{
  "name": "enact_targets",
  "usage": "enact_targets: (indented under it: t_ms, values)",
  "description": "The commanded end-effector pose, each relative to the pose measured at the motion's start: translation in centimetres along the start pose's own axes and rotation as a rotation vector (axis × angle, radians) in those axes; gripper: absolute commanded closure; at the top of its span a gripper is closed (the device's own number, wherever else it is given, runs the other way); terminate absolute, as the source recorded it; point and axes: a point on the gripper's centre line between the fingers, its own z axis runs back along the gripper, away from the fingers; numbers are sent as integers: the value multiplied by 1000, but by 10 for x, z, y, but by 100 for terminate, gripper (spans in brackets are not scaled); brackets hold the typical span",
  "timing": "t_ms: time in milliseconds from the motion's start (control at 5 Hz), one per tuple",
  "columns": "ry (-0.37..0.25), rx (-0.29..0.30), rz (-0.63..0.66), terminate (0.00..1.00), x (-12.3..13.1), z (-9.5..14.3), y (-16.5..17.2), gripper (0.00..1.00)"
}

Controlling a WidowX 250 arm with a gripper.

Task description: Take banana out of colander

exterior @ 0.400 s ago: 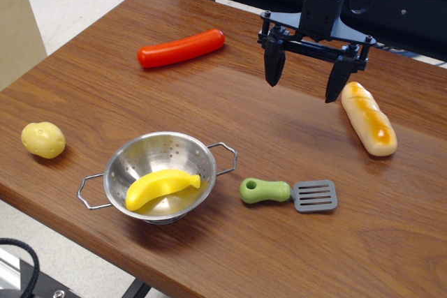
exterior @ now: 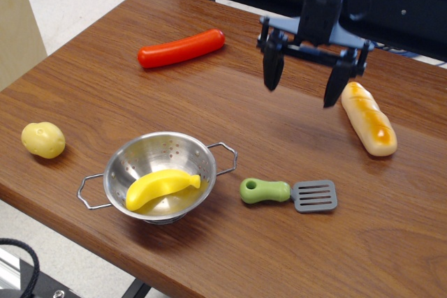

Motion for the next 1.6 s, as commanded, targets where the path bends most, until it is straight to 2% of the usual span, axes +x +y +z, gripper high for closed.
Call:
enact_targets:
  t_ms: [0, 200, 600, 1000, 1400]
  values:
    - [-151, -6, -200, 0, -30, 32, 28, 0]
    - [-143, 6, -293, 0, -53, 35, 48, 0]
    - [-94, 56, -485, 0, -101, 23, 86, 0]
    - [-138, 91, -534, 0, -115, -7, 92, 0]
    - [-183, 60, -488, 0, -115, -22, 88, 0]
